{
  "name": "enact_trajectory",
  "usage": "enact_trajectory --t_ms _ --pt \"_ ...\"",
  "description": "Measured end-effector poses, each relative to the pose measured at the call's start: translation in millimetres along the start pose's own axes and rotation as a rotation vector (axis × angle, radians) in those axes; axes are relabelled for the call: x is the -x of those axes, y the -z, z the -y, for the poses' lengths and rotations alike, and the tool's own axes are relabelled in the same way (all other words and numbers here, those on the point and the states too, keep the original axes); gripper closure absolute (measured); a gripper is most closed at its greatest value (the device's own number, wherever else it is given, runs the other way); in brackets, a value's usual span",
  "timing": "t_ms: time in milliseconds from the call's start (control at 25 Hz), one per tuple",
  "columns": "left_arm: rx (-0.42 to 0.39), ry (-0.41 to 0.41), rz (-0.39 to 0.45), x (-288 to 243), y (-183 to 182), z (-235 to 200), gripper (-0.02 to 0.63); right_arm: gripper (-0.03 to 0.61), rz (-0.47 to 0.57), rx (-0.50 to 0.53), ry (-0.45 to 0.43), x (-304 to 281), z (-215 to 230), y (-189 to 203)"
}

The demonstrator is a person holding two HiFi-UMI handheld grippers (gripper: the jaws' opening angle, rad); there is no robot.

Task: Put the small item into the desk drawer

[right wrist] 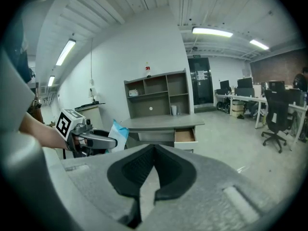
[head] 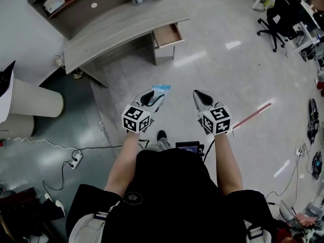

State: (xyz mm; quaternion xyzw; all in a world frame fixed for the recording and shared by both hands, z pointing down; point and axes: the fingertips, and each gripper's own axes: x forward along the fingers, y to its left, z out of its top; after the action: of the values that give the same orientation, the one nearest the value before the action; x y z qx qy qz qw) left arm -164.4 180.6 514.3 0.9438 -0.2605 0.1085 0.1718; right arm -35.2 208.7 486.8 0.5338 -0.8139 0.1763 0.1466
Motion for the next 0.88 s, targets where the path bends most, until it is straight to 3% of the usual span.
enact_trajectory --t_ms 640,880 --pt "0.0 0.06 -0.014 -19 -15 -54 0.456 0.578 -0.026 -0.024 0.044 -57 4 -16" --pt "0.015 0.052 -0.02 -29 -14 -57 0.454 0.578 -0.032 -0.032 0.012 -64 11 -16"
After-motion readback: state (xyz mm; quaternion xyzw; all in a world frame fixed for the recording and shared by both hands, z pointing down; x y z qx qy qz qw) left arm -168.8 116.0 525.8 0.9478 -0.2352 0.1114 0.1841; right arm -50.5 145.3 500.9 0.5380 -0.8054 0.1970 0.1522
